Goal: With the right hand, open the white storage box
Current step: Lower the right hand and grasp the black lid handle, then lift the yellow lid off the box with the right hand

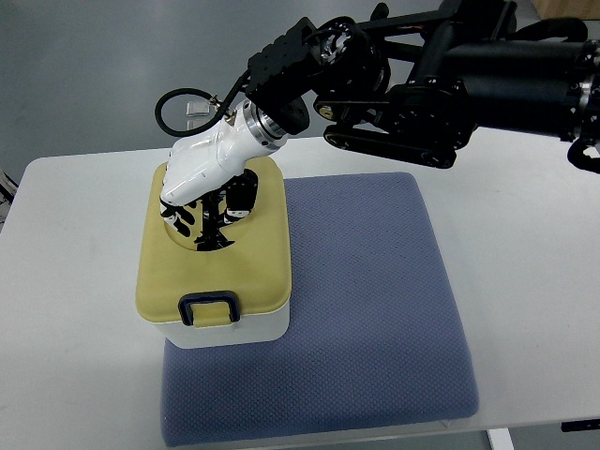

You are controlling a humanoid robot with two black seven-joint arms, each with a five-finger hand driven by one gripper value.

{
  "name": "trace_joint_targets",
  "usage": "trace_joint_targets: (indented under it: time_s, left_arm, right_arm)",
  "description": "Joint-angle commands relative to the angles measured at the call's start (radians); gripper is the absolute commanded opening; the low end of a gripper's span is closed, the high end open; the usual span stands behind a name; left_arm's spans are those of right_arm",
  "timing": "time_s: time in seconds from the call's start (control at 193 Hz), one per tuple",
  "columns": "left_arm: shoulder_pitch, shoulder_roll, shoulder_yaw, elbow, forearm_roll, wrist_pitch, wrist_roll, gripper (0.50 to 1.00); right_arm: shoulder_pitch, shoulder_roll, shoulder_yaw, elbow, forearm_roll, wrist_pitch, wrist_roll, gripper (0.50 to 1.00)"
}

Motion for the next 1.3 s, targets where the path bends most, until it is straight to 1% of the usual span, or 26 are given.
trace_joint_targets:
  time_s: [0.0, 0.114, 0.135, 0.14, 0.145, 0.155, 0.176, 0.238, 0.253, 0.264, 0.279, 0.843, 1.019, 1.293]
  left_arm:
    - [0.0, 0.0, 0.0, 0.0, 0.0, 0.0, 0.0, 1.0]
    - [0.0, 0.0, 0.0, 0.0, 0.0, 0.0, 0.0, 1.0]
    - [0.0, 0.0, 0.0, 0.0, 0.0, 0.0, 0.0, 1.0]
    - [0.001, 0.0, 0.0, 0.0, 0.0, 0.0, 0.0, 1.0]
    - [0.001, 0.0, 0.0, 0.0, 0.0, 0.0, 0.0, 1.0]
    - [0.0, 0.0, 0.0, 0.0, 0.0, 0.0, 0.0, 1.0]
    - [0.0, 0.0, 0.0, 0.0, 0.0, 0.0, 0.0, 1.0]
    - [0.0, 0.0, 0.0, 0.0, 0.0, 0.0, 0.0, 1.0]
    - [0.0, 0.0, 0.0, 0.0, 0.0, 0.0, 0.0, 1.0]
    - [0.0, 0.0, 0.0, 0.0, 0.0, 0.0, 0.0, 1.0]
    - [0.0, 0.0, 0.0, 0.0, 0.0, 0.0, 0.0, 1.0]
    - [0.0, 0.0, 0.0, 0.0, 0.0, 0.0, 0.0, 1.0]
    - [0.0, 0.0, 0.0, 0.0, 0.0, 0.0, 0.0, 1.0]
    - [0.0, 0.0, 0.0, 0.0, 0.0, 0.0, -0.002, 1.0]
  right_arm:
    - [-0.002, -0.003, 0.0, -0.007, 0.0, -0.002, 0.0, 0.621]
    - [-0.001, -0.004, 0.0, -0.01, 0.0, -0.002, 0.0, 0.611]
    - [-0.001, -0.004, 0.0, -0.01, 0.0, -0.002, 0.0, 0.599]
    - [-0.001, -0.004, 0.0, -0.01, 0.0, -0.002, 0.0, 0.588]
    - [-0.001, -0.004, 0.0, -0.01, 0.0, -0.002, 0.0, 0.588]
    - [-0.001, -0.004, 0.001, -0.01, 0.0, -0.002, 0.0, 0.568]
    - [-0.001, -0.004, 0.001, -0.01, 0.0, -0.002, 0.0, 0.552]
    - [-0.001, -0.004, 0.001, -0.011, 0.002, 0.0, 0.0, 0.537]
    - [-0.001, -0.004, 0.001, -0.01, 0.002, 0.0, 0.0, 0.523]
    - [-0.001, -0.004, 0.001, -0.01, 0.002, 0.0, 0.0, 0.523]
    - [-0.001, -0.006, 0.001, -0.01, 0.003, 0.001, 0.0, 0.501]
    - [-0.001, -0.009, 0.029, -0.01, 0.035, 0.0, 0.0, 0.5]
    - [0.005, -0.04, 0.083, -0.01, 0.048, 0.006, 0.0, 0.5]
    - [0.001, -0.115, 0.089, -0.01, 0.057, -0.004, 0.0, 0.5]
